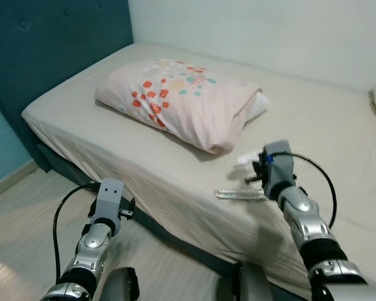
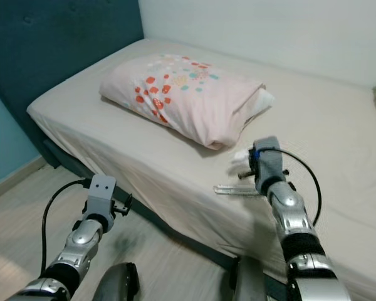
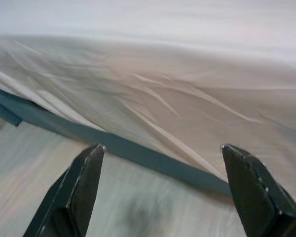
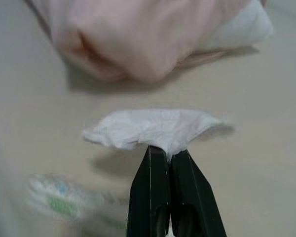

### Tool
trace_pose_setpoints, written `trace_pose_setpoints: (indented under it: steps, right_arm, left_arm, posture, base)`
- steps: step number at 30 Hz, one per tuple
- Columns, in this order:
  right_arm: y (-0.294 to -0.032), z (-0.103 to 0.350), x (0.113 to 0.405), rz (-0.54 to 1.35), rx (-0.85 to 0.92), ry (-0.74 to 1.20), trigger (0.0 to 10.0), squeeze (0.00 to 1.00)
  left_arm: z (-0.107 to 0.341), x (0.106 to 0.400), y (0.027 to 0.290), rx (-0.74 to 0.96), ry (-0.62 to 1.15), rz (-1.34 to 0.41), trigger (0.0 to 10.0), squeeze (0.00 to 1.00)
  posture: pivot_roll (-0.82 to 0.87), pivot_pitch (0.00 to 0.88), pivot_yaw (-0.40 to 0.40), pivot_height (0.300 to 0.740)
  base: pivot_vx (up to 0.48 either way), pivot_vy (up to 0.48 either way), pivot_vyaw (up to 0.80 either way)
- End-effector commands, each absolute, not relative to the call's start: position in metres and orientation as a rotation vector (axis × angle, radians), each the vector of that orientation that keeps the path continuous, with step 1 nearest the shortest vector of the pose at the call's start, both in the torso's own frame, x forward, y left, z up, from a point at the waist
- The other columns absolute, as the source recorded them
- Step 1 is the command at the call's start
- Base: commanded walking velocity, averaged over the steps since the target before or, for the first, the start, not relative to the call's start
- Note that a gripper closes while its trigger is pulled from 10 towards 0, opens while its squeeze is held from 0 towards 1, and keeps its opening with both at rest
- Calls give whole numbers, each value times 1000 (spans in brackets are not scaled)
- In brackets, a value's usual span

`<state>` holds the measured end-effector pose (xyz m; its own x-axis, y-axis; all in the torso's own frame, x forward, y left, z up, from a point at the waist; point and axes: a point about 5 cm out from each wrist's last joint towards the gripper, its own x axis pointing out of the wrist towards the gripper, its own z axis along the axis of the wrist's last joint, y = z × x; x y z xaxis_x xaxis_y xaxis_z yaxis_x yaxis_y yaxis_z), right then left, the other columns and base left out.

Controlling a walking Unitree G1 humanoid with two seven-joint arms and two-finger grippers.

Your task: Clean up the room

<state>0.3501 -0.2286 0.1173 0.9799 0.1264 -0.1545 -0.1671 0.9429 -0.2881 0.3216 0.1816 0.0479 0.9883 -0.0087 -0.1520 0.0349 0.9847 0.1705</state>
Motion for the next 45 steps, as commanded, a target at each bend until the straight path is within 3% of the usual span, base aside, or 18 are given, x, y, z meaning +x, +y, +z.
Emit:
trace_pose_setpoints:
  steps: [1,3,7,12,14,18,19,20,22,27,35,45]
  right_arm:
    - [-249,122,346,25,-342,148,0,0]
    - [-265,123,340,-99,-267,153,0,0]
    - [-267,116,334,-140,-159,156,0,0]
    - [-249,104,329,-99,-113,173,0,0]
    - [-229,95,327,-67,-86,196,0,0]
    - [-225,94,327,-64,-79,190,0,0]
    - [-217,94,329,-39,-51,191,1373,0]
    - [-213,96,331,-17,-40,181,431,0]
    - [-208,99,333,6,-33,174,0,0]
    - [-205,104,334,15,-29,159,0,0]
    - [-194,112,337,54,-32,138,0,0]
    - [-178,111,341,105,-32,149,0,0]
  left_arm:
    - [53,325,172,132,125,-80,10000,0]
    - [61,329,165,119,82,-149,10000,0]
    - [72,335,155,111,33,-226,10000,0]
    - [83,340,147,96,-6,-286,10000,0]
    - [88,342,138,110,-32,-335,10000,0]
    - [88,342,135,117,-37,-345,10000,0]
    - [88,341,131,117,-39,-355,10000,0]
    - [87,340,129,117,-39,-359,10000,0]
    - [86,340,126,117,-37,-364,10000,0]
    - [84,339,126,116,-28,-364,10000,0]
    - [72,338,145,105,50,-248,10000,0]
    - [45,325,196,82,242,41,10000,0]
  posture:
    - [49,69,-18,520]
    - [42,68,-16,520]
    - [39,67,-15,520]
    - [34,65,-14,520]
    - [35,62,-13,520]
    - [35,62,-13,520]
    - [35,60,-13,520]
    - [33,58,-16,520]
    - [33,58,-16,520]
    - [35,53,-23,534]
    - [36,43,-32,559]
    - [53,27,-47,589]
  base:
    - [0,0,0]
    - [0,0,0]
    - [0,0,0]
    - [0,0,0]
    - [0,0,0]
    - [0,0,0]
    - [0,0,0]
    - [0,0,0]
    - [0,0,0]
    - [0,0,0]
    - [0,0,0]
    - [0,0,0]
